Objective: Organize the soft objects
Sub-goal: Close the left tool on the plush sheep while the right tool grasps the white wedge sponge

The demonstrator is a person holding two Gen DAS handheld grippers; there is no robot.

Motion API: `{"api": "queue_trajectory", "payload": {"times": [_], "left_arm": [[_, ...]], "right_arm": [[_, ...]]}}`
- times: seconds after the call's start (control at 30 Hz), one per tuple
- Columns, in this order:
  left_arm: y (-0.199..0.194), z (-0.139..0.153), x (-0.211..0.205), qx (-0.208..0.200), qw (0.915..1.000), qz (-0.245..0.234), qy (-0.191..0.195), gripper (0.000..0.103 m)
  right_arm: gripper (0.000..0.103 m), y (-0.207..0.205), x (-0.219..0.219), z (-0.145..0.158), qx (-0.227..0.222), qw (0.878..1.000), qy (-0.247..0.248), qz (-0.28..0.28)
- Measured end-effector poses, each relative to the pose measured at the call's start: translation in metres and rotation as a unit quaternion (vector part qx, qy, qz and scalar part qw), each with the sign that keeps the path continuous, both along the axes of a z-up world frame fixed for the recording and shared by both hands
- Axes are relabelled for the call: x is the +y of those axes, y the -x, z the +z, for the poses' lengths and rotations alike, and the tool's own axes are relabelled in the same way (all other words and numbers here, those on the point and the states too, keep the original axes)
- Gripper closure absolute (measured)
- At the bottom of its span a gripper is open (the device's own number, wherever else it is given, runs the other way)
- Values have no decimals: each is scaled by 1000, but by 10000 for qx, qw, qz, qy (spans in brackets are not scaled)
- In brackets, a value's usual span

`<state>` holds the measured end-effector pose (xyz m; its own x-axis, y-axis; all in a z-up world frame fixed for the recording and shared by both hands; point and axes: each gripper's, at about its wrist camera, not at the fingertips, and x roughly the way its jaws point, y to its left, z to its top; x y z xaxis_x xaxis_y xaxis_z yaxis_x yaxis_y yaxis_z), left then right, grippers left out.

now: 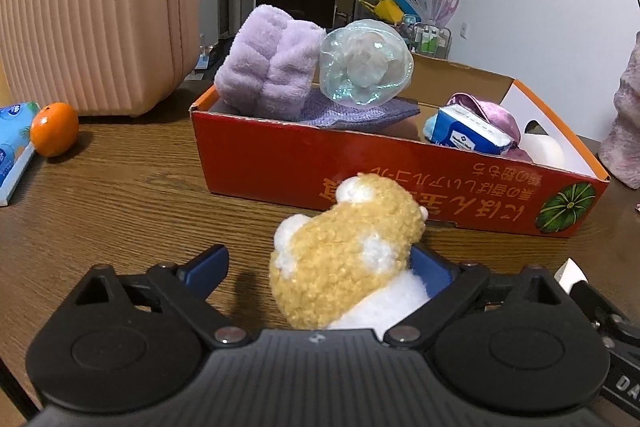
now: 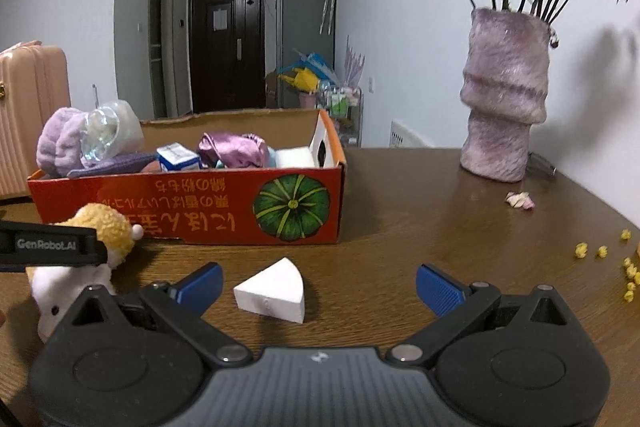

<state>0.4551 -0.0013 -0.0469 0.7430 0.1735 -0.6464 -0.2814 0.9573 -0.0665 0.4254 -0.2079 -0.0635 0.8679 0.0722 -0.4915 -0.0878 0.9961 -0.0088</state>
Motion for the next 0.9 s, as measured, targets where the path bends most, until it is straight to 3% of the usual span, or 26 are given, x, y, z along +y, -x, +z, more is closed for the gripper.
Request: {"api": "queue_trajectory", "payload": {"times": [0.23,0.5,0.8,0.9], "left_arm": [[-1,0,-1,1,9999,-117,47,15],[-1,0,-3,-18,9996,-260,137,28],[1,0,-1,-44,9992,-316,232,32],[1,0,-2,-54,9992,-321,228,32]], "right_arm": [[14,-19,3,-7,374,9992,-113,73],[40,-32,8,-13,662,9974,-178,235],[65,-32,11,-14,726,9958,-272,477],[66,-30,12,-13,719,9956,-287,531]]}}
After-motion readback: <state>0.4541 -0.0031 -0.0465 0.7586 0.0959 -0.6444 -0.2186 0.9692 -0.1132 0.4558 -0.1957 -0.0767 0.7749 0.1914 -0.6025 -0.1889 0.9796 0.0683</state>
